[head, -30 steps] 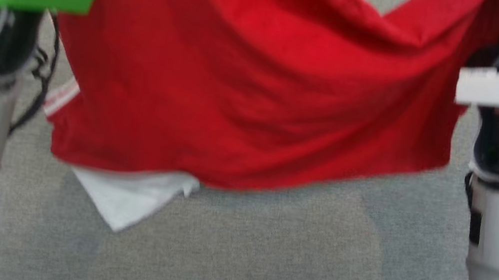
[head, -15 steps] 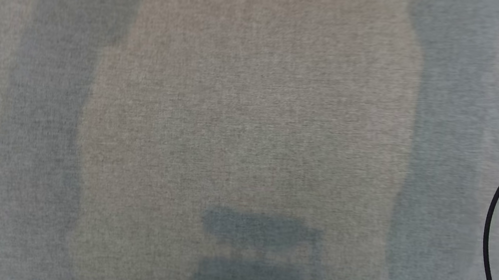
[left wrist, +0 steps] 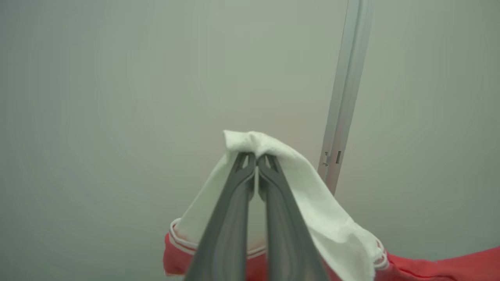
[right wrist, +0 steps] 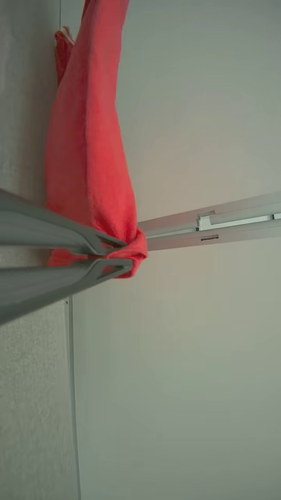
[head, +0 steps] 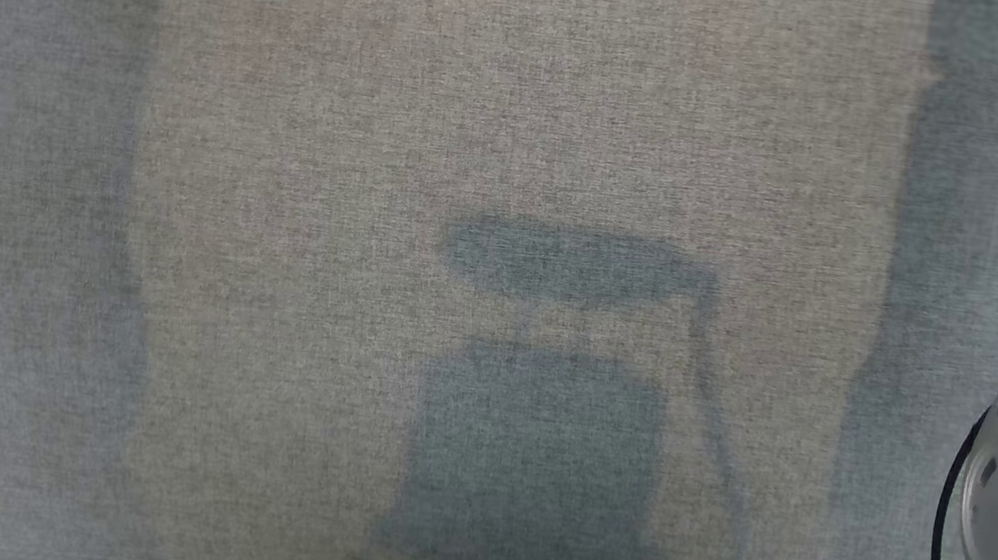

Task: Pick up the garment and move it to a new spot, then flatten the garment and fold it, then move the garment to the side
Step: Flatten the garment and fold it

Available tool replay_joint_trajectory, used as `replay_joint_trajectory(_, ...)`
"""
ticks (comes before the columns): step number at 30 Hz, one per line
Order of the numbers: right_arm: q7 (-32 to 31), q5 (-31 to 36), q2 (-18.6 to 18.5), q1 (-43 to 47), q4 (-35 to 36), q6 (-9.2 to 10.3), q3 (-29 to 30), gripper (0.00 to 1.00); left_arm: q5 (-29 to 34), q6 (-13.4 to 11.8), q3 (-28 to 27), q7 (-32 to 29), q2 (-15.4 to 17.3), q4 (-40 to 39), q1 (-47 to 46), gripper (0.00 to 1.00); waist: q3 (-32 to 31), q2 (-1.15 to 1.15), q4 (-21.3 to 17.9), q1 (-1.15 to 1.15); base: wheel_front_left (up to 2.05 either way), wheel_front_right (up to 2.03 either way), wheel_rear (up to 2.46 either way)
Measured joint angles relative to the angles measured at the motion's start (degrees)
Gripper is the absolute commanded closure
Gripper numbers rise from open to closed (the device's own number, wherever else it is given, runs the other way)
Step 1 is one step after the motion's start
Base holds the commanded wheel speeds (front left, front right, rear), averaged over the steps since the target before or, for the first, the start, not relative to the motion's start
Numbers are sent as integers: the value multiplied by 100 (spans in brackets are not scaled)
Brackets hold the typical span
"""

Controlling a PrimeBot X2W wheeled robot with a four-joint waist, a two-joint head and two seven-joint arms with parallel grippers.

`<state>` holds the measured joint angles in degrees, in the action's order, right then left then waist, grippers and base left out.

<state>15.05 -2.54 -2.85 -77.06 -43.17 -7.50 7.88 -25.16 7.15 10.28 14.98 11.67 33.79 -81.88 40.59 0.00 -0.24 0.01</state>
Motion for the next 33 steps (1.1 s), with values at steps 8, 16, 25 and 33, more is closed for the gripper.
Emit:
replay_joint_trajectory(8, 0, -564, -21, 594, 231, 0, -485, 100, -352, 14, 112, 5, 277, -991, 1051, 100, -126, 0, 9, 0, 0, 0, 0)
replay_joint_trajectory(16, 1, -1127, -154, 1549, 787, 0, -717, 100, -788, 15, 257, 5, 706, -2046, 2500, 100, -486, 0, -29, 0, 0, 0, 0)
replay_joint_trajectory(25, 0, -1516, -254, 3279, 1668, -1, -661, 100, -612, 16, -349, 5, 426, -3225, 5164, 100, -1050, 0, 12, -1, 0, 0, 0)
replay_joint_trajectory(33, 0, -1604, -85, 4994, 2614, -2, -313, 100, -290, 16, -513, 5, -344, -3708, 6999, 100, -1622, 0, 143, -2, 0, 0, 0)
